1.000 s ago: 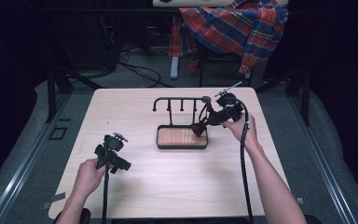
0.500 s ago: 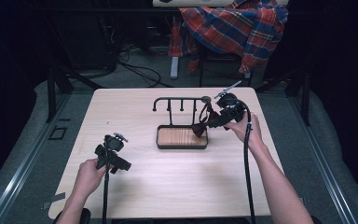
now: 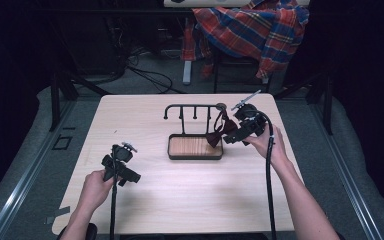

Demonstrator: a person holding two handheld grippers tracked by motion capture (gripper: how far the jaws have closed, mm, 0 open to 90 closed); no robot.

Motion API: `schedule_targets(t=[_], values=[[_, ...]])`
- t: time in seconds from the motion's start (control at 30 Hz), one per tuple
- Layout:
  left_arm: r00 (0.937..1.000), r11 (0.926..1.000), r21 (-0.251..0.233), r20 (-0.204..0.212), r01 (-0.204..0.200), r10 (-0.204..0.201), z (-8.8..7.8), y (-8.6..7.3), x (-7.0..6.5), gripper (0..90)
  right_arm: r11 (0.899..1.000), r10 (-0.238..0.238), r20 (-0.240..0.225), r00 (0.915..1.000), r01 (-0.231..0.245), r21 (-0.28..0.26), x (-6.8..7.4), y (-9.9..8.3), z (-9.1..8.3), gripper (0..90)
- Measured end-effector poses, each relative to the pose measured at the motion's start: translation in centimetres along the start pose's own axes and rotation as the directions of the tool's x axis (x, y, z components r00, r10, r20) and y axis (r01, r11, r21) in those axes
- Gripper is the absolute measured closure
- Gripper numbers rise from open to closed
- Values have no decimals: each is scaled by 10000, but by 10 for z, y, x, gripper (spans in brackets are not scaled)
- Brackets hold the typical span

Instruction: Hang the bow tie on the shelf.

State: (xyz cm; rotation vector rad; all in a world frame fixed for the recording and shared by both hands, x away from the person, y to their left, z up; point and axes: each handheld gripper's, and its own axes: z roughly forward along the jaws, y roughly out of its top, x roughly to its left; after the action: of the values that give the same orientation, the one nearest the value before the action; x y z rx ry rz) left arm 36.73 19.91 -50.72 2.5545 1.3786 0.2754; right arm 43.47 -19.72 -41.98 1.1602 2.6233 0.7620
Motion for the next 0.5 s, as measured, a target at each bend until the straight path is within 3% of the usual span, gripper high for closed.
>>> schedule_targets(t=[0.5], values=[[10000, 10000, 12, -1, 0, 0, 0, 0, 0, 147, 9987, -52, -277, 9996, 66, 501, 16, -30, 1, 60]])
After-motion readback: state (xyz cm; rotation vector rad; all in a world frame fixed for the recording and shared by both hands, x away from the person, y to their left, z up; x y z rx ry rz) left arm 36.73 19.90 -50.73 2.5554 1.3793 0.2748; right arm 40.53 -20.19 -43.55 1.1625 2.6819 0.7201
